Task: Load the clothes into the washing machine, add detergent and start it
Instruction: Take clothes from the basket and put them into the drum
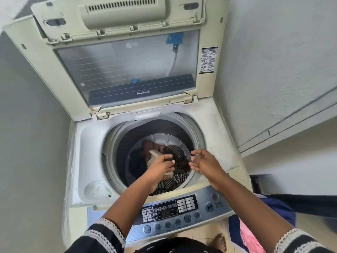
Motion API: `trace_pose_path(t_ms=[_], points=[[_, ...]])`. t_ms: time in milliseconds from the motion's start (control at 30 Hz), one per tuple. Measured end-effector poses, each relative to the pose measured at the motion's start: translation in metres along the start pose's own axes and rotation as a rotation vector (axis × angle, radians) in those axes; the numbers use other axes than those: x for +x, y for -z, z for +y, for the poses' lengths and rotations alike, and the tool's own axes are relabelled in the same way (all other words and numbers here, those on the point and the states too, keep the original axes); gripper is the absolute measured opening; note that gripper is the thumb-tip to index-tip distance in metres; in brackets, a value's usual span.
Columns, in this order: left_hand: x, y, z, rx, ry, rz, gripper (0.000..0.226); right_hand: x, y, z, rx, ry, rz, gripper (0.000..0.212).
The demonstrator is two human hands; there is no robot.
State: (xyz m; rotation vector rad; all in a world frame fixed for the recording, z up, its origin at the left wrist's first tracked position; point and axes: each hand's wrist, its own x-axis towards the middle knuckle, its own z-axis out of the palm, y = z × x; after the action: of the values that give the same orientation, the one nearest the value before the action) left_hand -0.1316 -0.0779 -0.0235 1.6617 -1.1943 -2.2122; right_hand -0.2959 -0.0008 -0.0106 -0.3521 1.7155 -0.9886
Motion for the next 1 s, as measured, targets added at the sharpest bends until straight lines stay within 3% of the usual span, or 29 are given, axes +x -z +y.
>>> trace_pose_path(t_ms=[133, 333, 667, 833, 1000], points=[[-0.019, -0.027, 0.005, 0.024, -0.063, -0.064, 0.022, -0.027, 0.026, -0.005, 0.071, 0.124, -0.007, 0.014], [-0.047, -0.101, 0.019, 0.040, -0.134, -0.247, 0.029, -0.068, 0.090, 0.004, 0.185, 0.184, 0.097, 0.014], [-0.089, -0.242, -0.006, 0.680, -0.636, -0.335, 0.032, -0.135, 0.218, 0.102, 0.371, 0.164, 0.320, 0.020], [-0.075, -0.324, -0.054, 0.675, -0.366, -0.538, 0.026, -0.145, 0.281, 0.157, 0.403, 0.049, 0.413, 0.019], [-0.023, -0.385, -0.116, 0.736, -0.094, -0.547, 0.021, -0.134, 0.341, 0.232, 0.361, -0.131, 0.486, 0.019]])
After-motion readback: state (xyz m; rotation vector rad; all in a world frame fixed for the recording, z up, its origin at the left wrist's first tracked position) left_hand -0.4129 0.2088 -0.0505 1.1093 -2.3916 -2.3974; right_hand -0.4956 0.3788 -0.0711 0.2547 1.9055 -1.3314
